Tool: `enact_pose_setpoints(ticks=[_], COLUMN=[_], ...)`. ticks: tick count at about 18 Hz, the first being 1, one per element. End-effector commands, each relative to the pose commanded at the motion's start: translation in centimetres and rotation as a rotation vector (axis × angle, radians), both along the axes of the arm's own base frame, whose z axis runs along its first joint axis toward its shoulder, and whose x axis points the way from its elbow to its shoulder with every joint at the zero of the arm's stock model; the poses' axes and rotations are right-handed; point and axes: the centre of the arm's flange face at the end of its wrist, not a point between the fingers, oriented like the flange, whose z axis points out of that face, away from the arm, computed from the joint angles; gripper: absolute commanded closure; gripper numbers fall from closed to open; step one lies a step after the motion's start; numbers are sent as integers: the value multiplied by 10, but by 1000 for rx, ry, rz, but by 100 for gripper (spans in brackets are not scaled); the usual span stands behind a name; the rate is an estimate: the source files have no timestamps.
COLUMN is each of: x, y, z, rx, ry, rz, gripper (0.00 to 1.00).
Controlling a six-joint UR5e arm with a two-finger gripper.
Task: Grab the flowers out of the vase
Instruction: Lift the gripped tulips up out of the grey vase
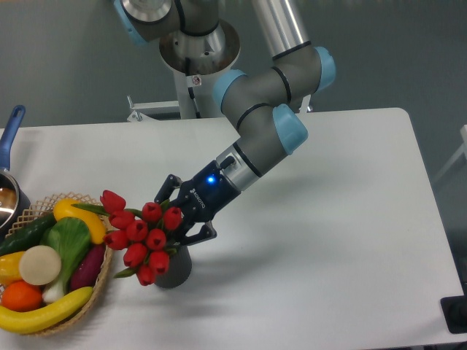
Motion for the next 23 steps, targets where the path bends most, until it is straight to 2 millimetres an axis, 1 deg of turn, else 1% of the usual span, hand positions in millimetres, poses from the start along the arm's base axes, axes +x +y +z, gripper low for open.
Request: enact_pose_setpoints(ticks=[3, 5, 10, 16, 18, 20, 23], x=[-1, -3, -3, 4, 5, 1, 4], y=[0, 1, 0, -8, -12, -19, -22], z=[4, 10, 23, 59, 74, 84, 103], rx=[-2, -13, -15, 23, 29, 41, 72], ry=[-4, -25, -51, -104, -104, -96, -136], rz=[7, 25, 46, 73, 87, 102, 108], gripper=[65, 68, 67, 67, 67, 67, 67])
